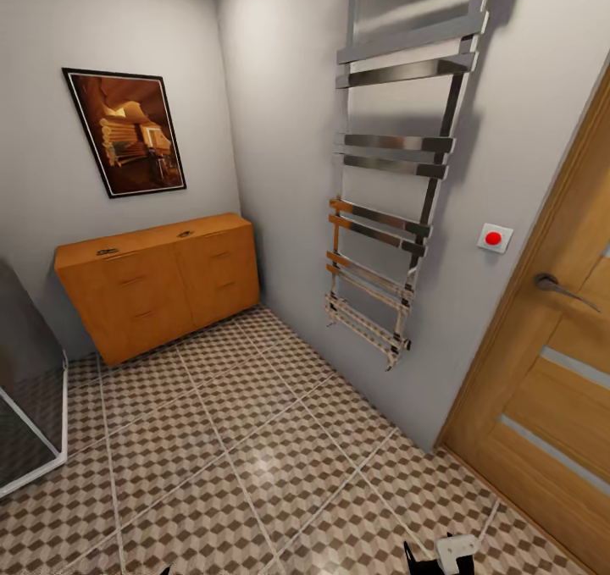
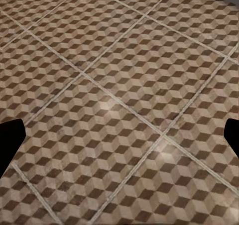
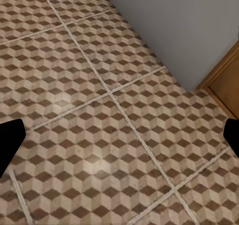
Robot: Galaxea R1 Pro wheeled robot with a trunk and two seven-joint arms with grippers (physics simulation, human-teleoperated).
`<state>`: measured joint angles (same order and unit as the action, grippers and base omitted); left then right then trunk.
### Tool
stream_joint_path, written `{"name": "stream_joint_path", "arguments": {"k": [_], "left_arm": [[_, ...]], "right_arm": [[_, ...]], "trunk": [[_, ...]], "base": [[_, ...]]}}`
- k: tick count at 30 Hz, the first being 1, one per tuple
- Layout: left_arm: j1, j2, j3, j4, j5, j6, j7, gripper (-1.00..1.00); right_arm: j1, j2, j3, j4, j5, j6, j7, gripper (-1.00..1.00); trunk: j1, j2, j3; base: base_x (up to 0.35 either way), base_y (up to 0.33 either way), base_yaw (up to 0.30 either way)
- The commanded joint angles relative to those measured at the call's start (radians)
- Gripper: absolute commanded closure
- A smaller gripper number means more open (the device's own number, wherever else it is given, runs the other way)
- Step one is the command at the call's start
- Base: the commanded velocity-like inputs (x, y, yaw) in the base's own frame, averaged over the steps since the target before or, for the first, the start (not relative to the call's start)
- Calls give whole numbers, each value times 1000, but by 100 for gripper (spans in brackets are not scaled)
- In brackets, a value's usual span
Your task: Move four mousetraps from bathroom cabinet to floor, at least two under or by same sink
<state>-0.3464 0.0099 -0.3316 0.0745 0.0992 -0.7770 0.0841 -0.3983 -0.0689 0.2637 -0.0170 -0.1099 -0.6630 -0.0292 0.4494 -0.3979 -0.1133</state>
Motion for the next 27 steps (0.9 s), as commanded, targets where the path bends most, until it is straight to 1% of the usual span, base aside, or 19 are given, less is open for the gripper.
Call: {"name": "stream_joint_path", "arguments": {"k": [1, 27], "left_arm": [[-2, -1, -9, 4, 10, -5, 0, -100], [-2, -1, -9, 4, 10, -5, 0, -100]], "right_arm": [[-1, 0, 9, 0, -10, -3, -1, -100], [-1, 0, 9, 0, -10, -3, -1, -100]], "trunk": [[1, -2, -2], [1, -2, -2]], "base": [[0, 0, 287], [0, 0, 287]]}}
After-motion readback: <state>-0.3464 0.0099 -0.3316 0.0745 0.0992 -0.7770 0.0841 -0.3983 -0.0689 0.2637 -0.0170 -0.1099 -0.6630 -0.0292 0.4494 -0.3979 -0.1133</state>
